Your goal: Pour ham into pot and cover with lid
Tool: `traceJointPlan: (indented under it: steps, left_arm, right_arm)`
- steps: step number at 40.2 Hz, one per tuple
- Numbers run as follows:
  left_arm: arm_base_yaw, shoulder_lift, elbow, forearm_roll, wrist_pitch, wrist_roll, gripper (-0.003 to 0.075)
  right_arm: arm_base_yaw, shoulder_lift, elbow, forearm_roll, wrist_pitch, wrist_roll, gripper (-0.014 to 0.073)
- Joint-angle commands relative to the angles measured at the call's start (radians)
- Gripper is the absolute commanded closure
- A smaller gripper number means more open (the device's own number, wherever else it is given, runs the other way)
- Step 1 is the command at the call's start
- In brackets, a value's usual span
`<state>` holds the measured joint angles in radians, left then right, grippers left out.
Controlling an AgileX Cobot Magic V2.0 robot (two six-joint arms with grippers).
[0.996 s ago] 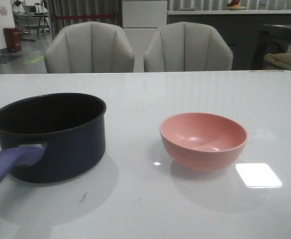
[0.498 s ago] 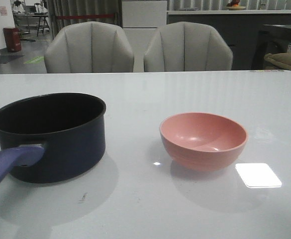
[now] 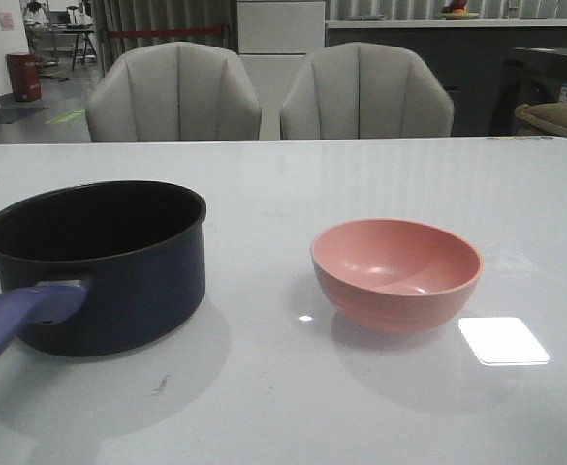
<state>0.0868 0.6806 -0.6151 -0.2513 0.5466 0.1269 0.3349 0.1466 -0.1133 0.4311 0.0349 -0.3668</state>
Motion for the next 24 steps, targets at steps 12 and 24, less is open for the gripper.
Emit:
traceJointPlan:
  steps: [12, 24]
  left_arm:
    - [0.180, 0.451, -0.271, -0.028, 0.178, -0.016, 0.0050]
    - [0.201, 0.762, -0.462, 0.027, 0.287, -0.016, 0.0094]
  right_arm:
    - [-0.001, 0.008, -0.028, 0.005, -0.084, -0.010, 0.0443]
    - [-0.001, 0.008, -0.028, 0.005, -0.084, -0.010, 0.0443]
